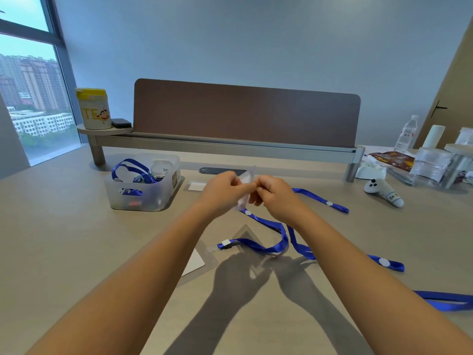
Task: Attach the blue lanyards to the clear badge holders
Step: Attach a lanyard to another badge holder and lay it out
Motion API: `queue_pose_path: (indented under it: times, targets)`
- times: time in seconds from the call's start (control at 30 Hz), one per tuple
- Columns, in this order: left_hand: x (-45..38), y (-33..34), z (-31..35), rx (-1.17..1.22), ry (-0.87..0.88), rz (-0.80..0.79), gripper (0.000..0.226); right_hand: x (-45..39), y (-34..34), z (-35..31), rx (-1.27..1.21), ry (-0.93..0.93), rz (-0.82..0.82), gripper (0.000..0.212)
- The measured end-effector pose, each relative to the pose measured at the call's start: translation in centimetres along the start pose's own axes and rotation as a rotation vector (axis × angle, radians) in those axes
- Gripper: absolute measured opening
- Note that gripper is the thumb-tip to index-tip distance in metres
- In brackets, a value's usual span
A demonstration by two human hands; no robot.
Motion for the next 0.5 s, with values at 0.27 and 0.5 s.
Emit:
queue_pose_path:
  times: [0.27,0.5]
  targets:
    - [1.2,1.5,-4.5,0.484,-0.599,-0.439,0.081,-0.2,1.0,0.6,-0.206,0.091,-0.011,0.028]
    - [0.4,1.3,-4.0,1.139,-0.557,-0.182,0.012,-0.1,0.9,1.3,-0.353,0.161,-0.034,0.026]
Point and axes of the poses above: each hand's wrist, its own x-axis away from the middle knuckle, its own y-axis out of the palm, z = x × y, the point moved 4 cm from there along -x, towards the middle knuckle, and after that the axes turned 9 degrees about -y, right-handed, at the moved point
